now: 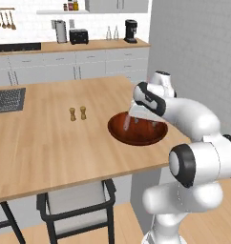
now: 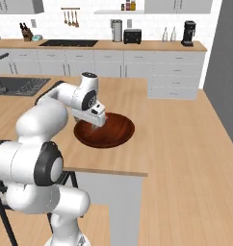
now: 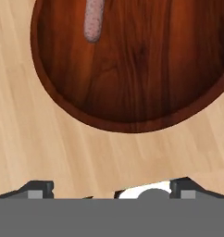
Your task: Place one bun and one sausage from the bowl on each plate.
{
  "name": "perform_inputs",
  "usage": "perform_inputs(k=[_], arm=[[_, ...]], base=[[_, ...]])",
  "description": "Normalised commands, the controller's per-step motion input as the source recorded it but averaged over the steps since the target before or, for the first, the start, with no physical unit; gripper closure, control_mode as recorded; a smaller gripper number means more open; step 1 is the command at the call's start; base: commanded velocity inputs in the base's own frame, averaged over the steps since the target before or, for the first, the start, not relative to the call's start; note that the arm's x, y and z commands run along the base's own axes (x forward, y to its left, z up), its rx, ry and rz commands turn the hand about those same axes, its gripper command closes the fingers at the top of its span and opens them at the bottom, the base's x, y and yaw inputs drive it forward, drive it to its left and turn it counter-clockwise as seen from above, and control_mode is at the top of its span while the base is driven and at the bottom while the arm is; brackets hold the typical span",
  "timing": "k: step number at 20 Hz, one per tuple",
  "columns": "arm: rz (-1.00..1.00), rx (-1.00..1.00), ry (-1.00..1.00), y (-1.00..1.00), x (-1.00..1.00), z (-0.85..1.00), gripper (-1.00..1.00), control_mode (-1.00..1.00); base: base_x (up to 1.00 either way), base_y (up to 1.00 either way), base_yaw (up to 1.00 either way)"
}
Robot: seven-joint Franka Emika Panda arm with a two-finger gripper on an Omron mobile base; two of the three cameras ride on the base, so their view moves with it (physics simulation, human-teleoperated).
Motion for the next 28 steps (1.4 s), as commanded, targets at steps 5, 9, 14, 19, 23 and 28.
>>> perform_inputs(k=[5, 9, 14, 19, 23, 28], arm=[[0.0, 0.01, -0.13, 0.0, 1.0, -0.48, -1.0, -1.0], [0.0, 0.0, -0.08, -0.04, 1.0, -0.69, -1.0, -1.0], [0.0, 0.0, 0.0, -0.02, 0.86, -0.52, -1.0, -1.0], [0.0, 0.01, 0.0, 0.15, 0.51, -0.35, -1.0, -1.0], [0.0, 0.0, 0.0, 0.09, 0.53, -0.36, -1.0, -1.0], [0.0, 0.02, 0.0, 0.0, 0.39, -0.51, -1.0, -1.0]], base=[[0.0, 0.0, 0.0], [0.0, 0.0, 0.0], [0.0, 0.0, 0.0], [0.0, 0.0, 0.0], [0.0, 0.0, 0.0], [0.0, 0.0, 0.0]])
